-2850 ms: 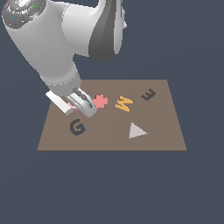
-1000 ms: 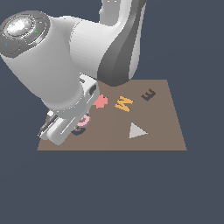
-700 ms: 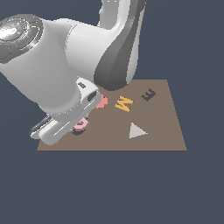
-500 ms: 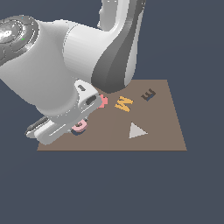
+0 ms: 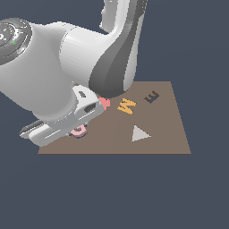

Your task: Insert a designated object into the corresponding slot on a board.

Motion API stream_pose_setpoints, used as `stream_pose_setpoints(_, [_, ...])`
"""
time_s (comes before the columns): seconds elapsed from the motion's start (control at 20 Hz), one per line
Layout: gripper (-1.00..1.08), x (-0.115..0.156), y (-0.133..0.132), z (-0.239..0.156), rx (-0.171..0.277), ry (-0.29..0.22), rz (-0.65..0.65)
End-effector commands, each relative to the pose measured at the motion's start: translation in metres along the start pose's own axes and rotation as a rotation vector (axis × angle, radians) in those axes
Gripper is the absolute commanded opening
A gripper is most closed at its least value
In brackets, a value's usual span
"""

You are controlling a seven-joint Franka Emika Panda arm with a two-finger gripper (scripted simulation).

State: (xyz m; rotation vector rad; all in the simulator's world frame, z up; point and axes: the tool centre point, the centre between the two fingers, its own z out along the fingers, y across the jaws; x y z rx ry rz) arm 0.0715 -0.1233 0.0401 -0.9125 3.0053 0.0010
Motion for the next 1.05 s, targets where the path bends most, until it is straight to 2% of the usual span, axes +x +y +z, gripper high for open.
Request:
stream_pose_setpoints(0.0, [-1.0,0.0,-0.001,0.0,0.0,0.0,0.018])
stream_pose_setpoints(0.5, [-1.0,0.0,-0.001,0.01,0.0,0.0,0.025])
stream_pose_setpoints(0.55, [1.0,0.0,-0.001,0.01,0.0,0.0,0.025])
stream_pose_setpoints(1.0, [1.0,0.0,-0.001,0.01,0.0,0.0,0.025])
